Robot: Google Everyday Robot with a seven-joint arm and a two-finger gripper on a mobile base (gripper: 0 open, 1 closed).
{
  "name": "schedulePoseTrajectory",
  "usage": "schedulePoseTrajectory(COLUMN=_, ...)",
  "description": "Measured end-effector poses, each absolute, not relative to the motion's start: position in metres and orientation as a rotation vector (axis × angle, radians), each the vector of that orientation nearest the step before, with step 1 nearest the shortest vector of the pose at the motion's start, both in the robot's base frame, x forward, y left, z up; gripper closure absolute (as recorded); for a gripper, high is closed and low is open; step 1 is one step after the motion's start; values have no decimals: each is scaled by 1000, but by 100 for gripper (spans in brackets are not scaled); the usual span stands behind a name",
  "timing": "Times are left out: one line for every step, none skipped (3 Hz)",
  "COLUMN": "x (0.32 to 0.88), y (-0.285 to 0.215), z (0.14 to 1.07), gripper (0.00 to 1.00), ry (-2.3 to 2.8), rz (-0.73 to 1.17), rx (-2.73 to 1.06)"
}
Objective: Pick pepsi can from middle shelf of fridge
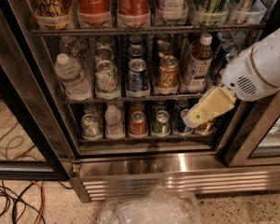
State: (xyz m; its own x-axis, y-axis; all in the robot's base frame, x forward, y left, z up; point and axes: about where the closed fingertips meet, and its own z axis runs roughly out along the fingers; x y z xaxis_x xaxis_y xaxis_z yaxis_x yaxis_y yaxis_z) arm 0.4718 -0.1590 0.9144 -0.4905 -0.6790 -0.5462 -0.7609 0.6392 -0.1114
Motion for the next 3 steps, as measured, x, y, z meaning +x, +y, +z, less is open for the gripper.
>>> schedulePoseTrajectory(x=486, y=-151, z=905, gripper=0, ry=2287, rz=249, rx=-1013)
schedulePoseTrajectory(x=505, y=-133, z=887, gripper=0, ry=2268, rz=343, rx=-806)
schedulePoseTrajectory(x=527, y=-116, z=889, gripper=0, ry=2179, rz=377, rx=-691)
